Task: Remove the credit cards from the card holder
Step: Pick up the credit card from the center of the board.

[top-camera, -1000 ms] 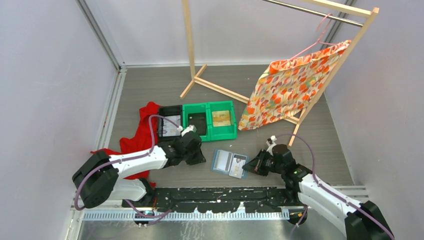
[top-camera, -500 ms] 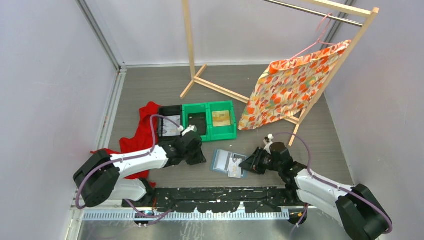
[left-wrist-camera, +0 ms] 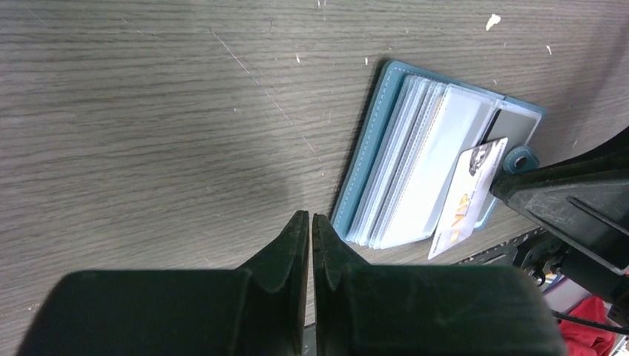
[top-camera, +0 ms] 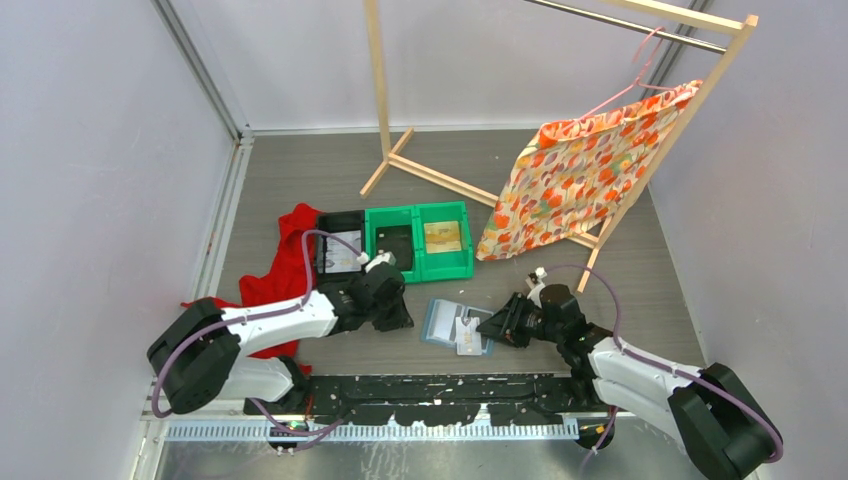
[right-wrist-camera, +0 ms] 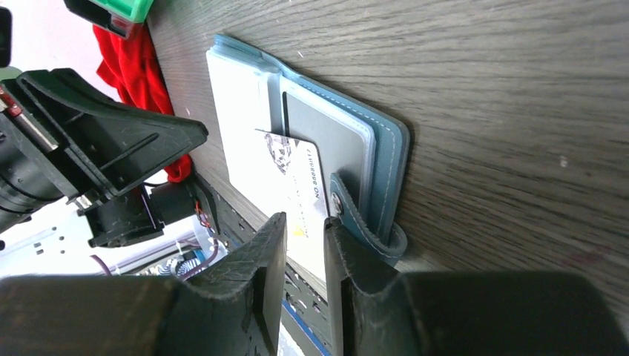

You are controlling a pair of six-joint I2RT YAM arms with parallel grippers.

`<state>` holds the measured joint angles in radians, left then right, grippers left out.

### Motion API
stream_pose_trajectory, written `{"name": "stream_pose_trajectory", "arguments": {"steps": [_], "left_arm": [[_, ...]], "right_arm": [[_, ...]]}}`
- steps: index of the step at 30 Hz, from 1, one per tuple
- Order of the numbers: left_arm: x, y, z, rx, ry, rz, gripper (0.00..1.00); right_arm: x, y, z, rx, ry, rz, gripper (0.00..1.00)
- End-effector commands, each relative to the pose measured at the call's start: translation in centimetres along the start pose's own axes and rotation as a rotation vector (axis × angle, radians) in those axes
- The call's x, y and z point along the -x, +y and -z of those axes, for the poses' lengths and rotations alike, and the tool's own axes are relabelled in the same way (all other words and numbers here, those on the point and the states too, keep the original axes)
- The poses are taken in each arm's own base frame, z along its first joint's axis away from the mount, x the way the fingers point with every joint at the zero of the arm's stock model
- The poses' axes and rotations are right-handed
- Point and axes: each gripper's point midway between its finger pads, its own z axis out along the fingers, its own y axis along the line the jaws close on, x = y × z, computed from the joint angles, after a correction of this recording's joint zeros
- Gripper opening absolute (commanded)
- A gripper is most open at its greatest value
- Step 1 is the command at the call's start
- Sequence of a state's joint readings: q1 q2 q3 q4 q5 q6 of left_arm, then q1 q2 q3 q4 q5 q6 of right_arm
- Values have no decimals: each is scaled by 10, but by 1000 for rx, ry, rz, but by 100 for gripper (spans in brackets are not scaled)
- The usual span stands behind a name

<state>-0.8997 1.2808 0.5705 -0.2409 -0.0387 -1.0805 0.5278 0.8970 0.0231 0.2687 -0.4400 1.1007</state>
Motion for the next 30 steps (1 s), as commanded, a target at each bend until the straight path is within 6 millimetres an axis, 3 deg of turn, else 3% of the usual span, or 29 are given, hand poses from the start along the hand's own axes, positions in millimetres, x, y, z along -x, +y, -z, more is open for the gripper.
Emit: {"name": "stream_pose_trajectory", "arguments": {"steps": [1,6,11,19,22,30], "left_arm": [[11,-24,19,-64,-37,-27,8],[14,-37,40,-97,-65,-38,15],[-7,-64,45,-206,-3,-34,28],[-50,-105,20,-401,146,13,48],[-61,-109,10,-393,180,8,49],[-67,-109,-12,-385,190,18,50]], "right_arm": [[1,1,1,-11,8,35,31],[2,-1,3,-33,-2,50,32],[2,-5,3,-49,-1,51,33],[2,-8,-1,-58,5,48,33],[3,-9,-1,-58,5,49,33],[2,-7,-1,-54,7,51,33]]}}
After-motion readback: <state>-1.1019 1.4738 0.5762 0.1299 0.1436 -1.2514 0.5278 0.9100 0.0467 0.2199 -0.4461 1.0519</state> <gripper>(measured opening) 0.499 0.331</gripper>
